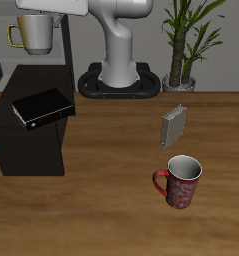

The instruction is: Place the black book flat on top of the shelf and place the white-yellow mug on top of the shelf

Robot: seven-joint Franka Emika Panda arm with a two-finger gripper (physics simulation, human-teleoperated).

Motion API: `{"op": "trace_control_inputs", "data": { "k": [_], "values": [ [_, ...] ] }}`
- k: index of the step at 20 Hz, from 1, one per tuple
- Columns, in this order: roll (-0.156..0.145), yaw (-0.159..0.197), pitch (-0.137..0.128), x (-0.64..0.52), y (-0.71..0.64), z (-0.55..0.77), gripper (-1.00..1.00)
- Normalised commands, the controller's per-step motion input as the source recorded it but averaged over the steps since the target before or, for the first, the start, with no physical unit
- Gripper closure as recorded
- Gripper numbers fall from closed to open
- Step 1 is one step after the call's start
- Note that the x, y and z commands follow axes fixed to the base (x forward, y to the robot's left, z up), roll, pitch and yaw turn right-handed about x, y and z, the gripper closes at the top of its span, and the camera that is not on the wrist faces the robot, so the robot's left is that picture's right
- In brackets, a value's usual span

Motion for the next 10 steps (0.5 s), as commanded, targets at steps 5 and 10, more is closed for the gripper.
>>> {"op": "trace_control_inputs", "data": {
  "k": [5,10],
  "values": [
    [-0.033,-0.088,0.046,-0.06,-0.15,-0.2,1.0],
    [0.056,-0.071,0.066,-0.11,-0.05,-0.11,1.0]
  ]
}}
